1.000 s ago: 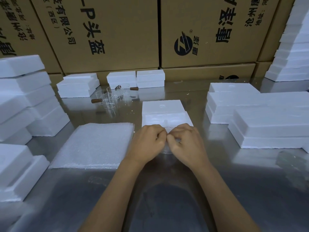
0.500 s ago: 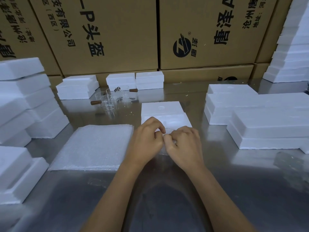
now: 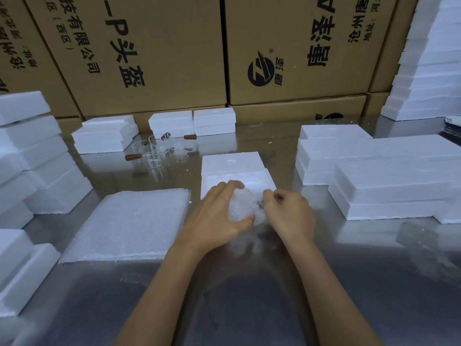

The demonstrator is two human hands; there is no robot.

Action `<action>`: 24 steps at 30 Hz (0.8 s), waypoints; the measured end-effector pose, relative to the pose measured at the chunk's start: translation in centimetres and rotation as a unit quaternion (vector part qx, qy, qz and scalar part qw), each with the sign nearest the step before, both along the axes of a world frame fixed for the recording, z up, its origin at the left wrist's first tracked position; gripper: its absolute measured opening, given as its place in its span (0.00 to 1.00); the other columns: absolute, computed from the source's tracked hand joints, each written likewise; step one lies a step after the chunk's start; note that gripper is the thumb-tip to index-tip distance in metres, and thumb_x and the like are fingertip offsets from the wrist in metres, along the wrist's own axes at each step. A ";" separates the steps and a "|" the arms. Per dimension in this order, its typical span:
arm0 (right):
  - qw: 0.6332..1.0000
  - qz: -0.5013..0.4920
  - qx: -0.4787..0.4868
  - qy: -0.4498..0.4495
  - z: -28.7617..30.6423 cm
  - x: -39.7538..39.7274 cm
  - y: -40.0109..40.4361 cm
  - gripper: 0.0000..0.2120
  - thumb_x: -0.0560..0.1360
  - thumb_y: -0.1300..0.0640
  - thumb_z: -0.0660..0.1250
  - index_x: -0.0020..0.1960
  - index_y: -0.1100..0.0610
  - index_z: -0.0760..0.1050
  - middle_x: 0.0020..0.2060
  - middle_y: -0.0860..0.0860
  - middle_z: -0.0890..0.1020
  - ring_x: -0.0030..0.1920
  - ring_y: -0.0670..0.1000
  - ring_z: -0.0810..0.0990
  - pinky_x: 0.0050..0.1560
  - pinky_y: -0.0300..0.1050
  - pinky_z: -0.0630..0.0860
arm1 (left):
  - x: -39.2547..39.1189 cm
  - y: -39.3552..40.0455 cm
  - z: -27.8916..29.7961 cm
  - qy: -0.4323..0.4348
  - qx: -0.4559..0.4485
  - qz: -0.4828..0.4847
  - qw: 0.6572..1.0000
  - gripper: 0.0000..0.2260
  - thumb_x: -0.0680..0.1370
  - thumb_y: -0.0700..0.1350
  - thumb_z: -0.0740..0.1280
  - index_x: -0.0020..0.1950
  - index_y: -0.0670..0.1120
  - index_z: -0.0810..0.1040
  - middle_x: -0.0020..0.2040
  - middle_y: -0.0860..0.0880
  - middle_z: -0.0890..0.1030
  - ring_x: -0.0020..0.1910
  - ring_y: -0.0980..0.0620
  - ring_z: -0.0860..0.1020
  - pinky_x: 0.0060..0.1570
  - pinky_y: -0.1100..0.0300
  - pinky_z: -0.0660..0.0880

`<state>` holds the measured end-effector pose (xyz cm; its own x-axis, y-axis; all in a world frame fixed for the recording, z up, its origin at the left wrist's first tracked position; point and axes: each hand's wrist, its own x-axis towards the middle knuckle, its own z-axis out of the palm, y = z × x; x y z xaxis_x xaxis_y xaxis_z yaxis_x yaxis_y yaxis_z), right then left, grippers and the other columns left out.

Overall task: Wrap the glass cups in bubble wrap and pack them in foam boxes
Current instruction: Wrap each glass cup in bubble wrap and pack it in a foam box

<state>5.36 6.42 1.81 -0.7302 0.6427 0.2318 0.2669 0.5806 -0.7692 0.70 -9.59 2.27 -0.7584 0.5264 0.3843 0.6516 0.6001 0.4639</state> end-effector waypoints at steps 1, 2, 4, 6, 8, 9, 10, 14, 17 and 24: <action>0.998 0.005 -0.024 0.053 0.2 0.1 -0.2 0.12 0.76 0.48 0.61 0.37 0.52 0.75 0.31 0.44 0.79 0.39 0.51 0.78 0.37 0.44 0.69 | 0.1 0.1 0.2 0.030 0.034 0.003 0.999 0.26 0.73 0.59 0.72 0.67 0.63 0.64 0.61 0.66 0.67 0.61 0.64 0.66 0.56 0.69 0.64; 0.993 0.013 -0.037 0.112 0.5 0.2 -0.4 0.09 0.76 0.48 0.61 0.41 0.50 0.75 0.34 0.42 0.80 0.39 0.47 0.78 0.37 0.43 0.70 | 0.2 0.1 0.5 0.068 0.070 0.009 0.995 0.27 0.74 0.56 0.73 0.69 0.61 0.64 0.62 0.65 0.67 0.63 0.64 0.66 0.58 0.73 0.62; 0.979 0.039 0.000 0.199 0.9 0.4 -0.9 0.06 0.78 0.46 0.58 0.50 0.44 0.73 0.39 0.39 0.79 0.43 0.42 0.78 0.39 0.36 0.71 | 0.1 0.2 0.8 0.142 0.125 0.022 0.982 0.29 0.75 0.51 0.74 0.72 0.54 0.65 0.67 0.61 0.67 0.65 0.60 0.67 0.62 0.74 0.60; 0.968 0.065 0.063 0.236 1.0 0.2 -1.5 0.09 0.79 0.46 0.56 0.59 0.41 0.70 0.47 0.36 0.76 0.49 0.41 0.75 0.43 0.33 0.70 | -0.4 0.2 0.6 0.174 0.158 0.047 0.971 0.30 0.75 0.48 0.75 0.74 0.51 0.65 0.70 0.58 0.68 0.66 0.54 0.67 0.65 0.68 0.62; 0.960 0.075 0.099 0.252 0.5 -0.6 -1.9 0.14 0.80 0.50 0.57 0.65 0.45 0.70 0.53 0.36 0.75 0.55 0.42 0.72 0.50 0.39 0.71 | -1.2 0.3 0.2 0.170 0.178 0.079 0.966 0.31 0.76 0.48 0.74 0.75 0.52 0.64 0.72 0.55 0.68 0.69 0.52 0.67 0.66 0.64 0.63; 0.960 0.078 0.114 0.244 0.2 -1.1 -2.0 0.16 0.80 0.52 0.58 0.67 0.47 0.70 0.57 0.39 0.77 0.58 0.44 0.72 0.55 0.43 0.71 | -1.8 0.4 -0.1 0.167 0.178 0.092 0.965 0.30 0.77 0.49 0.73 0.76 0.52 0.64 0.73 0.54 0.68 0.70 0.53 0.66 0.67 0.64 0.62; 0.963 0.079 0.132 0.220 -0.2 -1.7 -2.1 0.18 0.80 0.53 0.59 0.70 0.49 0.69 0.60 0.43 0.78 0.61 0.47 0.71 0.60 0.47 0.70 | -2.3 0.4 -0.5 0.164 0.172 0.100 0.966 0.30 0.78 0.50 0.72 0.77 0.51 0.64 0.74 0.53 0.68 0.71 0.53 0.65 0.67 0.64 0.62; 0.962 0.087 0.234 0.114 -1.5 -3.2 -2.1 0.23 0.81 0.53 0.59 0.76 0.54 0.66 0.66 0.49 0.76 0.69 0.52 0.70 0.69 0.53 0.63 | -4.1 0.5 -2.4 0.085 0.150 0.117 0.978 0.29 0.81 0.55 0.68 0.79 0.52 0.62 0.76 0.54 0.66 0.71 0.60 0.61 0.68 0.66 0.58; 0.954 0.117 0.274 0.033 -2.1 -4.2 -1.8 0.26 0.83 0.49 0.53 0.79 0.53 0.59 0.73 0.48 0.71 0.75 0.51 0.64 0.74 0.55 0.58 | -4.8 0.5 -3.3 0.054 0.130 0.143 0.980 0.30 0.81 0.58 0.65 0.80 0.54 0.60 0.77 0.52 0.65 0.73 0.56 0.60 0.68 0.62 0.57; 0.958 0.114 0.261 -0.026 -2.7 -5.1 -1.6 0.28 0.82 0.45 0.47 0.81 0.47 0.51 0.71 0.47 0.72 0.72 0.49 0.67 0.71 0.54 0.59 | -5.4 0.9 -3.2 0.014 0.098 0.170 0.981 0.29 0.82 0.59 0.62 0.80 0.50 0.62 0.78 0.49 0.66 0.76 0.49 0.61 0.73 0.52 0.58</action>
<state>0.28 4.87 -0.89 -0.8575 0.2718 0.4368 0.1177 0.9302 -0.3476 -4.71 -8.66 -0.92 -0.8653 0.1597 0.4751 0.4434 0.6861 0.5767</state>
